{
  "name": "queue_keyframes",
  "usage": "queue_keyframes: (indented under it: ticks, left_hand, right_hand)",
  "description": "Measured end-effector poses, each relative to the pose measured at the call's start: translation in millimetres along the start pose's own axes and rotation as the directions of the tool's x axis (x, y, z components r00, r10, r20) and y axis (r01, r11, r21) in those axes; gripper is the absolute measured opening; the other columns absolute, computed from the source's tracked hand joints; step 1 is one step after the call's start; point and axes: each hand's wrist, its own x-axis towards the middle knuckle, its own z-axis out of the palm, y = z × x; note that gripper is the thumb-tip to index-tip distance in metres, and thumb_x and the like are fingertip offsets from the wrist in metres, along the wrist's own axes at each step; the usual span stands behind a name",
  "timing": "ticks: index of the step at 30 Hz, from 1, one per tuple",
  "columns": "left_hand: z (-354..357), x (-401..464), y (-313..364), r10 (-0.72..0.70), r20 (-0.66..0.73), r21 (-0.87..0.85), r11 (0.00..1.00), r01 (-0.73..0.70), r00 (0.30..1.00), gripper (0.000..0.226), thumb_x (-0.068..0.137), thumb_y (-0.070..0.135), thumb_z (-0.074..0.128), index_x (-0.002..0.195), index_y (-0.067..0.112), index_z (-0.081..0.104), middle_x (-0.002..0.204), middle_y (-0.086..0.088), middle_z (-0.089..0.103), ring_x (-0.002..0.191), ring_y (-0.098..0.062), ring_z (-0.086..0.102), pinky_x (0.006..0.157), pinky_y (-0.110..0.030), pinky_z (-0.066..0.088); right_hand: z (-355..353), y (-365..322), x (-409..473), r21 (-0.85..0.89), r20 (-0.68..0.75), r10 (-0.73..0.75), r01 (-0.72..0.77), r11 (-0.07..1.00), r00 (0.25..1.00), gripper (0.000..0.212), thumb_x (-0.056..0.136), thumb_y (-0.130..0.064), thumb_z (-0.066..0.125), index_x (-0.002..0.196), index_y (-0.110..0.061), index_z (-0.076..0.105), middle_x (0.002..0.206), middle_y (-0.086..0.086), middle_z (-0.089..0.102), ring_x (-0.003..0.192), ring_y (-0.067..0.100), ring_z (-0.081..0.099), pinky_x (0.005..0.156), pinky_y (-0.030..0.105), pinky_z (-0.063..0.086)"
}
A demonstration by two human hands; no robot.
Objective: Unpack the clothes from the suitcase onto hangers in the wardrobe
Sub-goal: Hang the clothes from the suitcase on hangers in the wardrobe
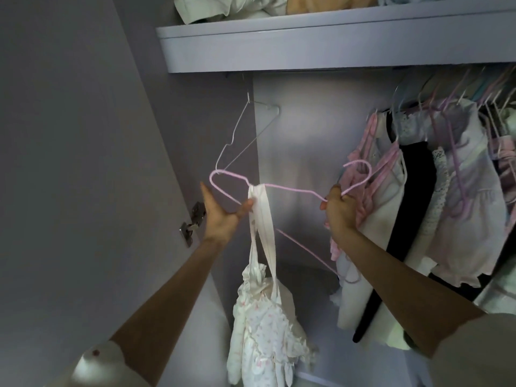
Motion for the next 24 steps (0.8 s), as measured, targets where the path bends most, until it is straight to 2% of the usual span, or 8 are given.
queue_keyframes:
  ticks: [2, 4, 6, 9, 15, 18, 21, 24]
  left_hand:
    - [9, -7, -4, -0.084, 0.102, -0.024, 0.996, 0.087, 0.991, 0.111, 0.077, 0.027, 0.072, 0.147, 0.021, -0.013, 0.154, -0.003, 0.023, 0.139, -0.022, 0.028, 0.112, -0.039, 0.028]
    - [20, -11, -6, -0.101, 0.27, 0.088, 0.993, 0.079, 0.958, 0.076, 0.084, 0.024, 0.066, 0.144, 0.018, 0.021, 0.135, -0.001, 0.048, 0.126, -0.023, 0.047, 0.099, -0.031, 0.041]
    - [30, -15, -3, -0.092, 0.385, 0.183, 0.983, 0.022, 0.918, 0.035, 0.088, 0.022, 0.061, 0.121, 0.019, 0.048, 0.106, 0.003, 0.059, 0.102, -0.014, 0.06, 0.086, -0.023, 0.044]
    - [43, -10, -4, -0.006, 0.352, 0.201, 0.977, -0.069, 0.936, 0.01, 0.094, 0.024, 0.052, 0.099, 0.017, 0.059, 0.074, 0.001, 0.057, 0.063, 0.001, 0.057, 0.067, -0.012, 0.045]
    - [57, -3, -10, 0.003, 0.225, 0.131, 0.991, -0.034, 0.974, 0.038, 0.099, 0.017, 0.04, 0.065, 0.014, 0.057, 0.048, 0.002, 0.043, 0.038, -0.001, 0.039, 0.049, -0.018, 0.036]
    - [58, 1, -15, 0.0, 0.141, 0.163, 0.986, -0.023, 0.99, 0.039, 0.099, 0.021, 0.041, 0.062, 0.017, 0.053, 0.05, 0.002, 0.044, 0.042, -0.005, 0.041, 0.052, -0.023, 0.035]
    - [56, 3, -19, 0.02, 0.112, 0.202, 0.978, -0.042, 0.993, 0.039, 0.099, 0.022, 0.04, 0.061, 0.018, 0.051, 0.056, 0.0, 0.044, 0.052, -0.013, 0.041, 0.057, -0.027, 0.035]
    - [58, 4, -19, 0.019, 0.073, 0.163, 0.986, -0.03, 0.997, 0.039, 0.099, 0.02, 0.04, 0.061, 0.017, 0.05, 0.056, -0.001, 0.043, 0.053, -0.015, 0.04, 0.057, -0.027, 0.034]
  right_hand:
    - [1, -11, 1, 0.082, -0.017, -0.008, 0.01, 0.997, 1.0, 0.053, 0.099, -0.025, 0.035, 0.048, -0.014, 0.045, 0.027, -0.014, 0.046, 0.05, 0.014, 0.044, 0.055, 0.027, 0.035]
    - [3, -24, 3, 0.125, -0.014, -0.03, 0.032, 0.992, 0.999, 0.053, 0.099, -0.025, 0.034, 0.049, -0.013, 0.045, 0.028, -0.014, 0.047, 0.043, 0.007, 0.047, 0.049, 0.019, 0.036]
    - [8, -39, 3, 0.155, 0.002, -0.046, 0.045, 0.987, 0.999, 0.055, 0.099, -0.027, 0.034, 0.047, -0.013, 0.045, 0.027, -0.012, 0.047, 0.034, 0.001, 0.045, 0.041, 0.011, 0.034]
    - [12, -54, 4, 0.25, -0.008, -0.021, 0.022, 0.968, 1.0, 0.056, 0.099, -0.026, 0.035, 0.045, -0.013, 0.043, 0.027, -0.008, 0.045, 0.044, 0.008, 0.046, 0.051, 0.02, 0.037]
    - [9, -54, -3, 0.246, 0.091, -0.063, 0.039, 0.968, 0.994, 0.053, 0.098, -0.035, 0.038, 0.05, -0.016, 0.05, 0.031, -0.009, 0.048, 0.047, 0.008, 0.044, 0.052, 0.022, 0.033]
    - [1, -38, -7, 0.202, 0.26, -0.191, 0.14, 0.969, 0.946, 0.039, 0.098, -0.034, 0.038, 0.069, -0.019, 0.058, 0.057, -0.005, 0.049, 0.057, 0.008, 0.044, 0.057, 0.019, 0.037]
    - [-11, -2, -7, 0.14, 0.374, -0.183, 0.139, 0.98, 0.909, 0.026, 0.098, -0.037, 0.035, 0.093, -0.021, 0.055, 0.082, -0.006, 0.055, 0.083, 0.01, 0.054, 0.078, 0.025, 0.043]
    - [-23, 58, -11, 0.096, 0.418, 0.013, -0.058, 0.994, 0.908, 0.057, 0.079, -0.067, 0.04, 0.115, -0.026, 0.057, 0.113, -0.001, 0.062, 0.105, 0.015, 0.058, 0.089, 0.031, 0.046]
